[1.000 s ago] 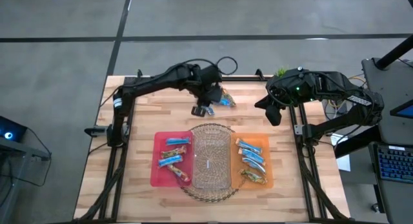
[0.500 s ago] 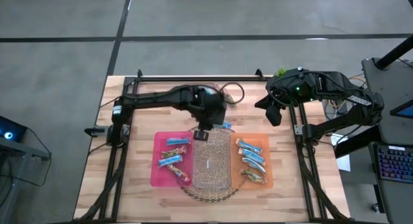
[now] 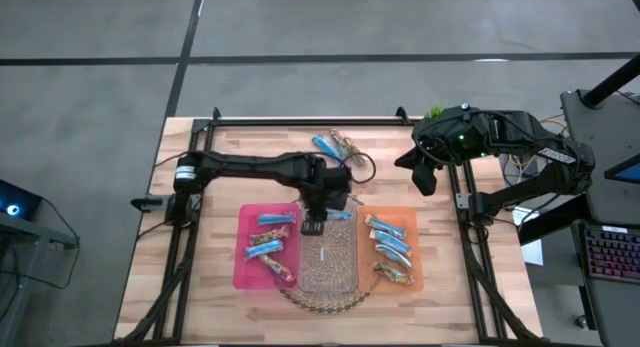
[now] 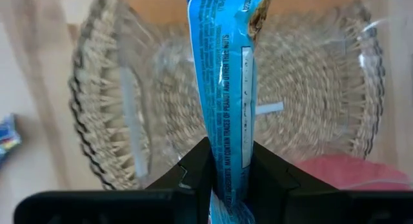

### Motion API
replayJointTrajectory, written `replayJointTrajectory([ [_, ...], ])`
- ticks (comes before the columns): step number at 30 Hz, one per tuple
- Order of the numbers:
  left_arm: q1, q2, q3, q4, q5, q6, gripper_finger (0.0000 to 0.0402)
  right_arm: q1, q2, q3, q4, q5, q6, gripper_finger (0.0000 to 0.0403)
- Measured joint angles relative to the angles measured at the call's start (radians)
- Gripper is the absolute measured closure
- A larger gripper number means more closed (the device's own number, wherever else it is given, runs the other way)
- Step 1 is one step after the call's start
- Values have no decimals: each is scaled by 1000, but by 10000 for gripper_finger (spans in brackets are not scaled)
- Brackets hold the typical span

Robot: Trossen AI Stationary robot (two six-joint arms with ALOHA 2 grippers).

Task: Pick and place Granola Bars by type
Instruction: Put the blue granola bar into the transparent bin, then put the yellow granola bar into the orange bin

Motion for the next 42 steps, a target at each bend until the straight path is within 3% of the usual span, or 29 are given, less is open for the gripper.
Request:
replayJointTrajectory([
  [11,-25,0,-59,110,5,-22,332,0,0,0,0,0,-3,390],
  [21,-26,0,-60,124,4,-28,268,0,0,0,0,0,-3,390],
  [28,-26,0,-60,124,-7,4,264,0,0,0,0,0,-3,390],
  [32,-25,0,-60,117,-44,27,283,0,0,0,0,0,-4,390],
  [40,-2,-48,-60,99,-77,52,388,0,0,-2,1,1,0,390],
  [42,1,-82,-60,101,-77,36,397,0,0,-3,1,3,1,390],
])
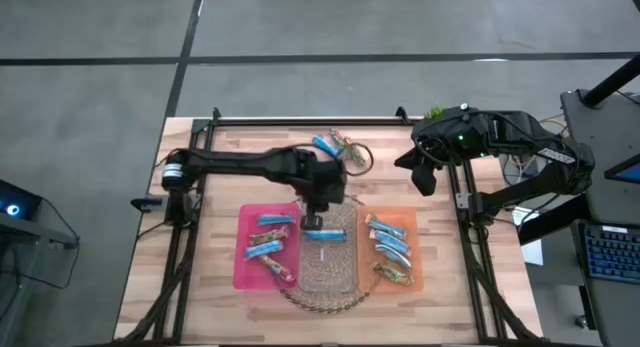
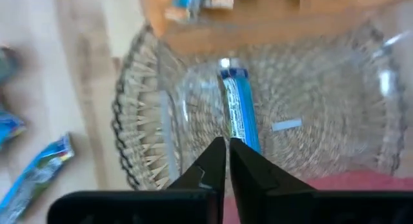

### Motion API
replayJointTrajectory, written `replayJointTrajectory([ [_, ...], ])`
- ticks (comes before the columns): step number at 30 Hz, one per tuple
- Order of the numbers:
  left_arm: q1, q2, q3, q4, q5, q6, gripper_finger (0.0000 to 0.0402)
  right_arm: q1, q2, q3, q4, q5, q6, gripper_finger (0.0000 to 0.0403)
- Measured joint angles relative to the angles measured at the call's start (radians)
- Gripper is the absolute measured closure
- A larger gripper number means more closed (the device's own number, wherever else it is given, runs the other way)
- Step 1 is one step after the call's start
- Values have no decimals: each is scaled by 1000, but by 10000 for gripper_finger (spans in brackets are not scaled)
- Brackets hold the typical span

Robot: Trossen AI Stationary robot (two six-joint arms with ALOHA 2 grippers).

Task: Pick and place Granola Bars by type
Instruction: Put the yellow granola bar into the orange bin

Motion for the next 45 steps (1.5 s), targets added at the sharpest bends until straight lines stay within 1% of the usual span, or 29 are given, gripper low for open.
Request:
replayJointTrajectory([
  [3,3,-66,0,32,0,-28,400,0,0,-3,1,5,0,390],
  [10,18,-222,0,185,-1,-48,401,-15,9,-4,13,23,9,390],
  [14,38,-294,0,208,-2,-43,401,-36,17,-5,37,22,29,390],
  [20,71,-366,-18,252,-9,-40,401,-73,54,-5,47,19,26,390],
  [24,84,-415,-96,306,-7,-50,401,-102,98,-5,66,14,8,390],
  [31,107,-537,-322,513,-6,-61,401,-169,185,-5,84,9,-2,390],
  [33,108,-566,-374,541,-5,-73,401,-192,211,-5,86,9,-1,390],
  [35,108,-595,-411,571,-5,-88,401,-220,239,-5,87,10,0,390],
  [43,113,-691,-504,590,-9,-107,401,-340,365,-5,101,10,3,390],
  [45,126,-716,-532,597,-8,-135,401,-372,395,-5,112,-9,-3,390],
])
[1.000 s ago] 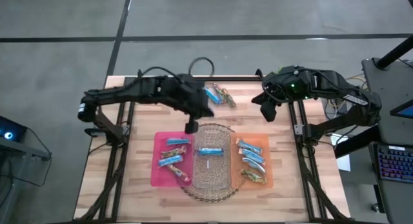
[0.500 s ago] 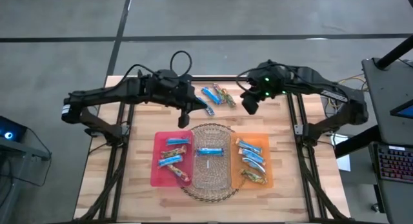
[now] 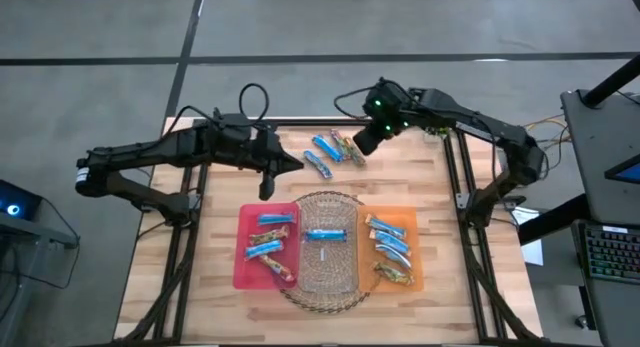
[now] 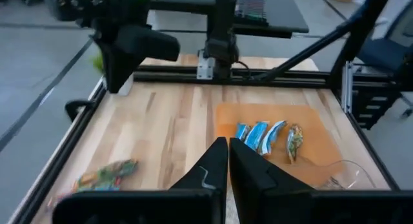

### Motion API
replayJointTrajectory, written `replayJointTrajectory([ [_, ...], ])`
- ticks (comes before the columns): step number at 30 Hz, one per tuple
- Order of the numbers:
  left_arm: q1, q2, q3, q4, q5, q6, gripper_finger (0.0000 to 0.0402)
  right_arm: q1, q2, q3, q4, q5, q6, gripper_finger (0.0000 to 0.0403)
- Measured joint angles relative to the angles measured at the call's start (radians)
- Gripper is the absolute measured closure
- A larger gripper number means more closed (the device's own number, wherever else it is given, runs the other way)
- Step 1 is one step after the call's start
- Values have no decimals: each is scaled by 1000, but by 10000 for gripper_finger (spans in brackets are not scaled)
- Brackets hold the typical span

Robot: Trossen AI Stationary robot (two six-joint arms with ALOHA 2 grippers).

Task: Pick and place Granola Bars by type
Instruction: Put the yellow granola bar into the orange bin

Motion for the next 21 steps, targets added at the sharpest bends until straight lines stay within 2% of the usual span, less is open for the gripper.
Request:
replayJointTrajectory([
  [4,38,-50,-80,25,12,-39,401,-52,60,14,28,-51,-46,390],
  [8,74,-98,-161,73,17,-46,401,-96,128,52,27,-55,-97,390],
  [13,92,-131,-199,100,14,-74,401,-129,221,119,13,-107,-144,386],
  [17,91,-138,-200,103,17,-73,401,-141,310,199,-33,-136,-157,358],
  [21,95,-138,-198,99,14,-70,401,-143,403,282,-115,-134,-172,307],
])
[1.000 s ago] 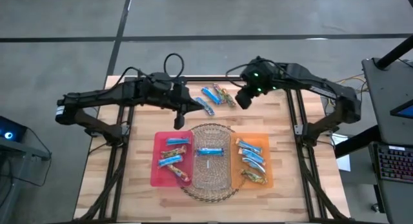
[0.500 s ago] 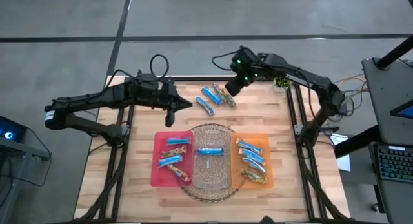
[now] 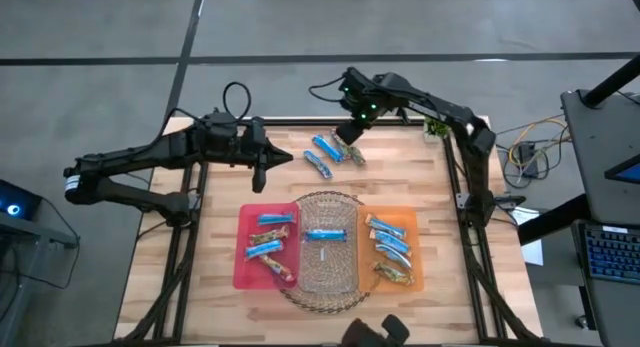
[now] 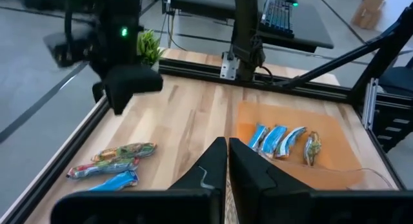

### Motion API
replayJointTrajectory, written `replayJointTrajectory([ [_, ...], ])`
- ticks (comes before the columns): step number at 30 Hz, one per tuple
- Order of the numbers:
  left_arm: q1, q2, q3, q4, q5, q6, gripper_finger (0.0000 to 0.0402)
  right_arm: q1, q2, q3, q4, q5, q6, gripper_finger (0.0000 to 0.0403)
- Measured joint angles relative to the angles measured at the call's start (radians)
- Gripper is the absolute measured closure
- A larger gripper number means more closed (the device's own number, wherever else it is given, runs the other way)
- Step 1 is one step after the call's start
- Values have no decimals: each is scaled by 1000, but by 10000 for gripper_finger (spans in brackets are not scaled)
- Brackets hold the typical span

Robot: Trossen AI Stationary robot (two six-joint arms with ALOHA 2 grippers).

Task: Pick and place Granola Bars by type
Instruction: Put the yellow granola bar into the orange bin

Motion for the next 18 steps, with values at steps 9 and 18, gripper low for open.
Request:
replayJointTrajectory([
  [9,1,-1,-4,-10,0,-4,401,1,127,128,-44,33,-6,202],
  [18,1,-1,-4,-21,-2,-11,401,-17,126,103,-45,51,7,176],
])
